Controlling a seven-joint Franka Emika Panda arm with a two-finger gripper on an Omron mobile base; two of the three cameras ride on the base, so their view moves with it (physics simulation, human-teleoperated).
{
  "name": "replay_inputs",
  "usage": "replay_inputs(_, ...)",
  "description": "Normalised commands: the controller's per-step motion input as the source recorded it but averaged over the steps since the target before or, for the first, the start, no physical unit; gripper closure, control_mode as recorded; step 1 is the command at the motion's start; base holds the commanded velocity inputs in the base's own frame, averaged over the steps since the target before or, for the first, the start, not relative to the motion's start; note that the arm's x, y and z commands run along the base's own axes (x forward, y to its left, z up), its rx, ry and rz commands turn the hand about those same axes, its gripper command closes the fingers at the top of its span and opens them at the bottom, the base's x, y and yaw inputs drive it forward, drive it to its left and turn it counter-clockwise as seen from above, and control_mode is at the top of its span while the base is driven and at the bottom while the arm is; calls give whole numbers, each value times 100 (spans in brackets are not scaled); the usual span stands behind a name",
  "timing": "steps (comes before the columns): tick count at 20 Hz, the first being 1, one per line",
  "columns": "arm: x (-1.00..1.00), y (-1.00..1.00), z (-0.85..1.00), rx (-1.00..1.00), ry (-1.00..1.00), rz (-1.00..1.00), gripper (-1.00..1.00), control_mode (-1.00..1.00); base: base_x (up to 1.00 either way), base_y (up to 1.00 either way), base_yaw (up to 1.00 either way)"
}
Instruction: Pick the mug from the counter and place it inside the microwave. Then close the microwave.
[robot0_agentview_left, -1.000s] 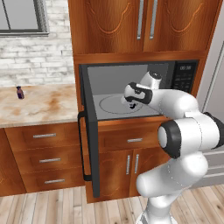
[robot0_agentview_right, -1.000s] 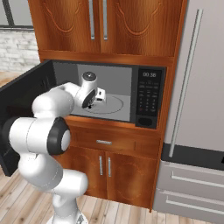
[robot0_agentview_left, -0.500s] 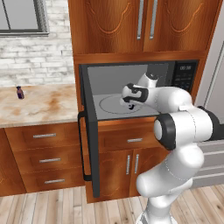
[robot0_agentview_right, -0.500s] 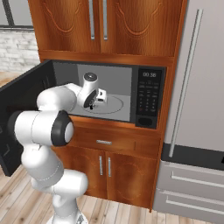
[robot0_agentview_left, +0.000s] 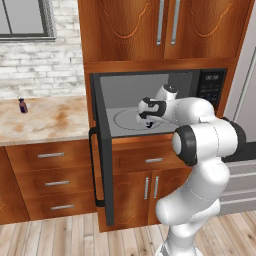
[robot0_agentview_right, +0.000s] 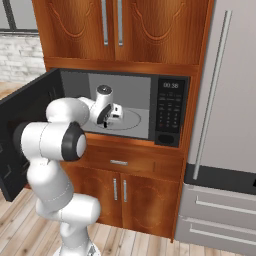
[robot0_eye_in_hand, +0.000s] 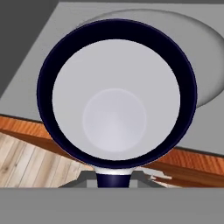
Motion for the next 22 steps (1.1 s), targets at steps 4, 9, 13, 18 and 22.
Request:
replay_inputs(4,7,0,-21,-1,7,0,100,-100,0,0,0)
replay_inputs(9,14,0,-13,0,1,0,100,-100,0,0,0)
replay_inputs(13,27,0,-8,0,0,0,100,-100,0,0,0)
replay_inputs(18,34,0,-7,-2,0,0,100,-100,0,0,0)
replay_inputs(22,48,0,0,-4,0,0,100,-100,0,0,0)
